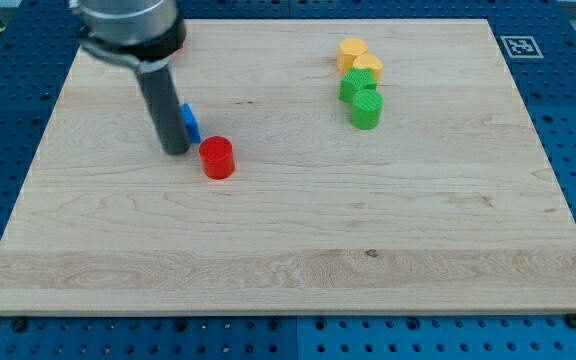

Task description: Push blue triangle into the blue cube

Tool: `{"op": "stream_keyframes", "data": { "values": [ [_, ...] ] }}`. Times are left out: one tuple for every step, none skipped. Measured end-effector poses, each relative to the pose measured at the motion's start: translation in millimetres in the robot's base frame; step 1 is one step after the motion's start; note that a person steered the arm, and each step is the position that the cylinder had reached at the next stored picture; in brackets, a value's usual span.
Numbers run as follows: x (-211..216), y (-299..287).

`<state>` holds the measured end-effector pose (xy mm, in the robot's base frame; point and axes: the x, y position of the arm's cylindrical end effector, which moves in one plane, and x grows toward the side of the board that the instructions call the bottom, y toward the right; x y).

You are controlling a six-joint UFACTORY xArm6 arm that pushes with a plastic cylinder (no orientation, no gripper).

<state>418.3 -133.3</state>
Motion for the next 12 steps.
{"op": "stream_keyframes", "data": {
  "values": [
    [-32.5,0.0],
    [-19.1,3.5],
    [-4.8,33.6],
    [-32.9,53.0],
    [-48.3,22.8],
    [-48.2,-27.9],
    [-48.7,-31.1],
    [-29.6,-27.7],
    [-41.5,-42.5],
    [-75.6,-55.0],
    [-92.1,-59.5],
    [-86.1,-51.0]
  ]
}}
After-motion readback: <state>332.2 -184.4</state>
